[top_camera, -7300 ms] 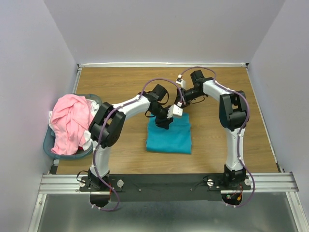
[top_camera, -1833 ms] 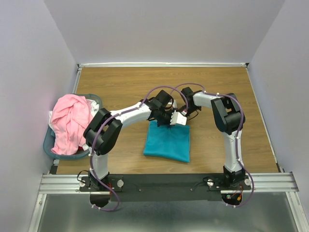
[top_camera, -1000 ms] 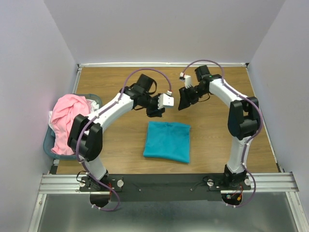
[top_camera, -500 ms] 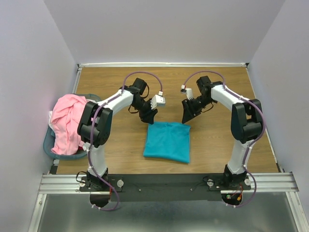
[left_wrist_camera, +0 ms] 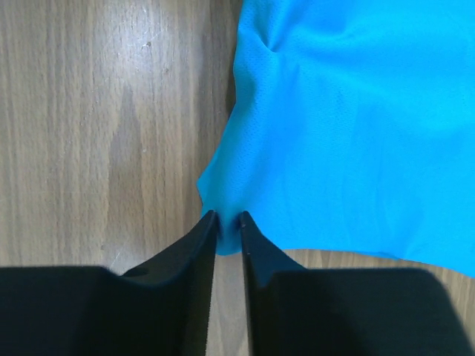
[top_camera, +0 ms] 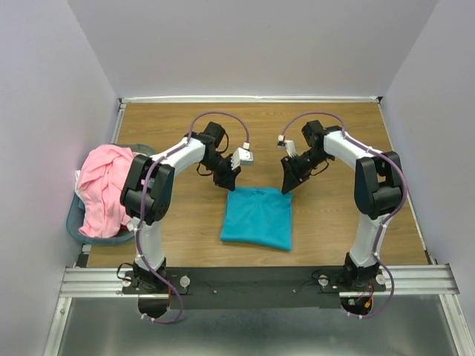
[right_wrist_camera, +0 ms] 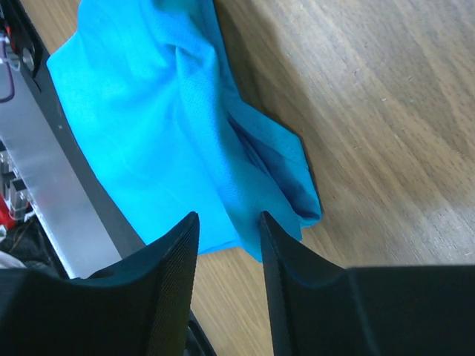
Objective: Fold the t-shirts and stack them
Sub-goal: Fold the tshirt
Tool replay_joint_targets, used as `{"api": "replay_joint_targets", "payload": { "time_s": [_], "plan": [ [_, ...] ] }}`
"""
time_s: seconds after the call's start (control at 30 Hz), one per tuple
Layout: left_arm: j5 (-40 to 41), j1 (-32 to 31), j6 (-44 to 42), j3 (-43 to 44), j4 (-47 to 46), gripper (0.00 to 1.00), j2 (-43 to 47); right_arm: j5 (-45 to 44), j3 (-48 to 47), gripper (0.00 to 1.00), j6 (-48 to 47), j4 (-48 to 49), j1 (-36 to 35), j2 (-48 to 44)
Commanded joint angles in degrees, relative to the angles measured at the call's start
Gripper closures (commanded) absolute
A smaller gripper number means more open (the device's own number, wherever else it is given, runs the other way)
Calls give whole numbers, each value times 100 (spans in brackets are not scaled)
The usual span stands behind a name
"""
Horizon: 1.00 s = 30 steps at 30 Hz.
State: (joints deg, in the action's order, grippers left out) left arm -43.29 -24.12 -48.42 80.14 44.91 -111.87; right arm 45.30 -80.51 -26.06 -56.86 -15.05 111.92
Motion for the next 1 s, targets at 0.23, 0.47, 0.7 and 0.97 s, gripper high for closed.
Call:
{"api": "replay_joint_targets", "payload": {
  "time_s": [0.23, 0.47, 0.7, 0.97],
  "plan": [
    [-198, 47, -106, 81, 168, 100, -159, -214, -87, 87, -435, -299, -7, 84],
    [92, 206, -44, 326, 71, 100, -212, -864, -457, 99, -172, 147, 11, 155],
    [408, 232, 140, 529, -245, 100, -493, -1478, -808, 99, -30, 588, 19, 629],
    [980, 399, 623, 1213, -790, 100, -1029, -2104, -1545, 99, 303, 1159, 19, 1323]
  ]
}}
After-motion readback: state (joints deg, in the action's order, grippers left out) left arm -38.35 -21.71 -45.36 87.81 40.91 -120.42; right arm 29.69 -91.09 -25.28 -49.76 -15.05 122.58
